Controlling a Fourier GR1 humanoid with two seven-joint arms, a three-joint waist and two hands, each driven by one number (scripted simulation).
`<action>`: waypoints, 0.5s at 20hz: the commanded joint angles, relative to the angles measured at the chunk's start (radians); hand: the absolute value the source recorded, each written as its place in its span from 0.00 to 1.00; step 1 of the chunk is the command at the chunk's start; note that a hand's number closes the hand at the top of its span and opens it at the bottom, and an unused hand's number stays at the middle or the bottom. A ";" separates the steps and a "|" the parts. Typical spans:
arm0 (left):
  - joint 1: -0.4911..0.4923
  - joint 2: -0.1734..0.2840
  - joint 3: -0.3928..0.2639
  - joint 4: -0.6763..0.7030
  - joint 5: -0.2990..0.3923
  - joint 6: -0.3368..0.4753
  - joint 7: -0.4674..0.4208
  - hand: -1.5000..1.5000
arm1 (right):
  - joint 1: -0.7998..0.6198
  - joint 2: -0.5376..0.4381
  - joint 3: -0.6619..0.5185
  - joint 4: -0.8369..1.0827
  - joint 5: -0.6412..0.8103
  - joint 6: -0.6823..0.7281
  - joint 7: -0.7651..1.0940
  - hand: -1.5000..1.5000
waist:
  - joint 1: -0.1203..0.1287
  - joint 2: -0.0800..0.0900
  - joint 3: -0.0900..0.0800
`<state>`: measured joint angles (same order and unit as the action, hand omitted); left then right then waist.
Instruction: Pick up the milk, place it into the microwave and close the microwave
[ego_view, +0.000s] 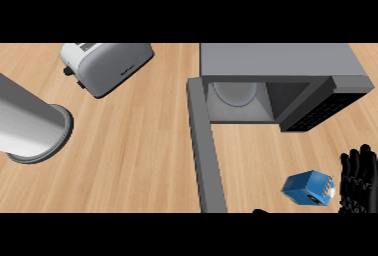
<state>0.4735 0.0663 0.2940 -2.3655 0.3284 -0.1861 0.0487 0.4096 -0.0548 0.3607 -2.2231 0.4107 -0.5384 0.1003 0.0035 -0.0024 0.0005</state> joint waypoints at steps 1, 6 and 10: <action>0.033 -0.035 0.004 0.014 0.001 -0.057 -0.052 0.00 | 0.086 -0.035 -0.069 0.000 -0.143 0.006 -0.087 0.00 | -0.004 -0.001 0.000; 0.109 -0.024 0.087 -0.059 0.106 -0.111 -0.022 0.00 | 0.094 -0.020 -0.157 0.162 -0.216 -0.017 -0.238 0.00 | 0.002 -0.001 0.000; 0.069 -0.029 0.111 0.012 0.084 -0.144 -0.068 0.00 | 0.109 0.007 -0.170 0.265 -0.254 -0.016 -0.324 0.00 | -0.001 -0.001 0.000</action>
<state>0.5188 0.0541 0.3713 -2.3533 0.3677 -0.2772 0.0274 0.4695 -0.0566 0.2124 -2.0240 0.2092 -0.5568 -0.1252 0.0033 -0.0025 0.0007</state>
